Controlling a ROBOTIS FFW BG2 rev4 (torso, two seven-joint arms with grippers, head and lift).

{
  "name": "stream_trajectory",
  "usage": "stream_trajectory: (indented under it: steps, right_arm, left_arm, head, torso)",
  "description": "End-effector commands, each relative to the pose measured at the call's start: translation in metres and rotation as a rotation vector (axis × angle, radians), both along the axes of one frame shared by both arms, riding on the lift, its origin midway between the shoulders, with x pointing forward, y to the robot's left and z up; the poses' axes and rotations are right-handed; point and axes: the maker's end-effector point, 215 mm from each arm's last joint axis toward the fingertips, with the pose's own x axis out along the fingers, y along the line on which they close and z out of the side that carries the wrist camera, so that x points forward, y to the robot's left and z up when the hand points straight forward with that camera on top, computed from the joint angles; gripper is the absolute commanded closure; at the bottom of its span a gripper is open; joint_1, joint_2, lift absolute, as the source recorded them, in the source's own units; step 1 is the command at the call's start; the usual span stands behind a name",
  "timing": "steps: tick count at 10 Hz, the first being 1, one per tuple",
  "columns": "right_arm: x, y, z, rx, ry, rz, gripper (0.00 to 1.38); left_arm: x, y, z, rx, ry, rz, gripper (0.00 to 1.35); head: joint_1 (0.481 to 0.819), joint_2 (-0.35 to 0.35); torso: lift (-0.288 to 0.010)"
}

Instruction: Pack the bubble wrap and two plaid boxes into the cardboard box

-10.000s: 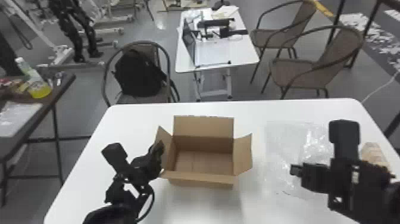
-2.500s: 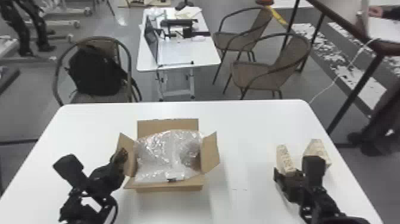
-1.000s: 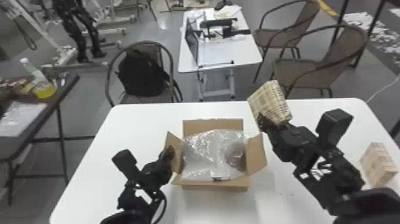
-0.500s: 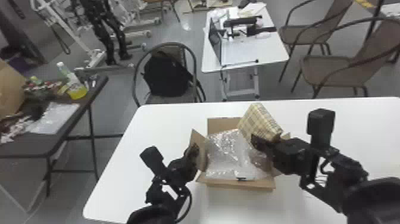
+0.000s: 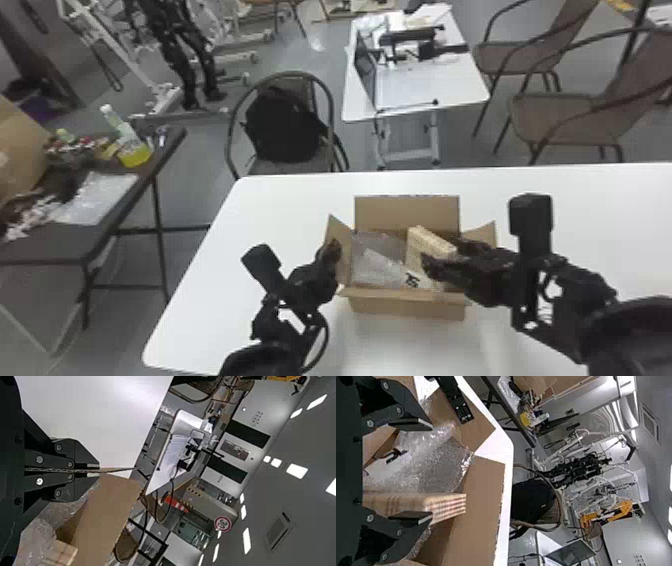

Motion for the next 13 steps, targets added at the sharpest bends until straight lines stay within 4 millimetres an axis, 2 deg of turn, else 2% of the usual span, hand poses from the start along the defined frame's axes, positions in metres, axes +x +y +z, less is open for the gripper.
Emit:
stream_trajectory:
  steps: [1, 2, 3, 4, 6, 8, 10, 13]
  right_arm:
    - [0.000, -0.002, 0.000, 0.004, 0.003, -0.004, 0.25]
    - [0.002, -0.004, 0.005, 0.012, -0.008, -0.013, 0.25]
    - [0.009, -0.018, 0.015, 0.011, -0.039, -0.042, 0.25]
    - [0.017, -0.053, 0.016, -0.025, -0.066, -0.109, 0.25]
    - [0.014, -0.147, 0.010, -0.132, -0.103, -0.296, 0.25]
    - [-0.010, -0.227, -0.002, -0.208, -0.087, -0.457, 0.25]
    - [-0.038, -0.282, -0.015, -0.289, -0.078, -0.540, 0.25]
    - [-0.095, -0.361, -0.037, -0.333, -0.060, -0.731, 0.25]
  left_arm:
    - [-0.001, 0.001, -0.001, -0.003, 0.001, 0.005, 1.21]
    - [-0.001, 0.001, -0.001, -0.005, 0.000, 0.005, 1.21]
    - [-0.001, 0.000, -0.001, -0.004, 0.002, 0.003, 1.21]
    - [0.000, 0.000, -0.001, -0.004, 0.002, 0.004, 1.21]
    - [-0.005, 0.005, -0.005, -0.008, 0.007, 0.015, 1.21]
    - [-0.007, 0.008, -0.007, -0.010, 0.010, 0.021, 1.21]
    - [-0.009, 0.008, -0.008, -0.010, 0.013, 0.021, 1.21]
    - [-0.014, 0.011, -0.013, -0.012, 0.021, 0.027, 1.21]
  head:
    - [0.695, 0.303]
    - [0.695, 0.304]
    - [0.695, 0.303]
    - [0.695, 0.295]
    - [0.695, 0.248]
    - [0.695, 0.154]
    - [0.695, 0.075]
    - [0.695, -0.009]
  torso:
    - [-0.014]
    - [-0.014]
    - [-0.014]
    - [-0.014]
    - [-0.014]
    - [-0.014]
    - [-0.014]
    - [-0.014]
